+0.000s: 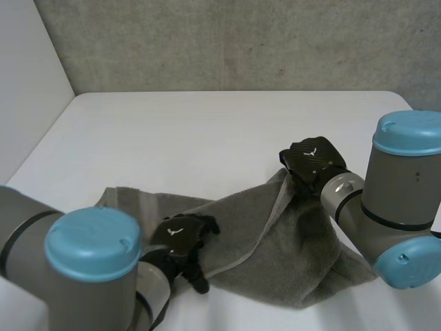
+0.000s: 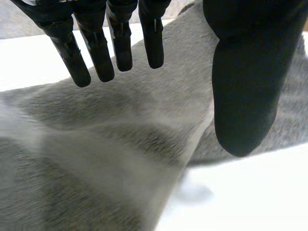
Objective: Fold the towel.
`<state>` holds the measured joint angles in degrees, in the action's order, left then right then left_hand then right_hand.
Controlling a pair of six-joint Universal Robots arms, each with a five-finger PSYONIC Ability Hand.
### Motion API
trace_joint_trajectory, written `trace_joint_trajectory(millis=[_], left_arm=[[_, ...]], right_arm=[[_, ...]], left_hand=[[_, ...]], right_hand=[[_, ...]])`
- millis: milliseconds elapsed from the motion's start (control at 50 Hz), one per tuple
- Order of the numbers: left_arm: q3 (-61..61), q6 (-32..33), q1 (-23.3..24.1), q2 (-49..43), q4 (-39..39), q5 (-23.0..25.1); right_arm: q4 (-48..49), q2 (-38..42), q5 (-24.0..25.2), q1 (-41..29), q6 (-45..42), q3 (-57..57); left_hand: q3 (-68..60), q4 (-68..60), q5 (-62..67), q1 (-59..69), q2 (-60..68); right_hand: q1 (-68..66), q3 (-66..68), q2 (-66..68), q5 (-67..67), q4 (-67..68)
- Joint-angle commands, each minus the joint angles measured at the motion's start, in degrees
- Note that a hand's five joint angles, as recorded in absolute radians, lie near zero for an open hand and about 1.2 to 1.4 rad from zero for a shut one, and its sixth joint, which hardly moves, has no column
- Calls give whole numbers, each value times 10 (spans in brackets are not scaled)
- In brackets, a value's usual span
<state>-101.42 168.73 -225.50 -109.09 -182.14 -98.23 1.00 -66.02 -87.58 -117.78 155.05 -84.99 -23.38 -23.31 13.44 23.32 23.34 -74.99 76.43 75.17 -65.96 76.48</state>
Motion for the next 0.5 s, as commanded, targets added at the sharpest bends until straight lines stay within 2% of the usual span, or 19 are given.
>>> trace_joint_trajectory(millis=[20, 280, 400, 440, 500], left_arm=[[-49, 65, -5, 32, -20, -31], [-60, 73, -9, -12, -74, -37], [-55, 75, -10, -36, -101, -37], [-57, 75, -10, -38, -116, -37], [-58, 75, -10, -38, -124, -37]], right_arm=[[2, 0, 0, 2, 0, -2], [3, -1, 1, 1, 0, -11], [4, -1, 2, 1, 0, -15], [4, -3, 2, 2, 0, -15], [4, -3, 2, 2, 0, -15]], left_hand=[[-38, -39, 38, 39, 39], [-50, -51, 49, 51, 50], [-180, -180, 179, 180, 180], [-300, -301, 299, 301, 300], [-373, -374, 372, 374, 373]], right_hand=[[-50, 36, 48, -40, 35], [-50, 36, 48, -40, 35], [-50, 36, 48, -40, 35], [-50, 36, 48, -40, 35], [-50, 36, 48, -40, 35]])
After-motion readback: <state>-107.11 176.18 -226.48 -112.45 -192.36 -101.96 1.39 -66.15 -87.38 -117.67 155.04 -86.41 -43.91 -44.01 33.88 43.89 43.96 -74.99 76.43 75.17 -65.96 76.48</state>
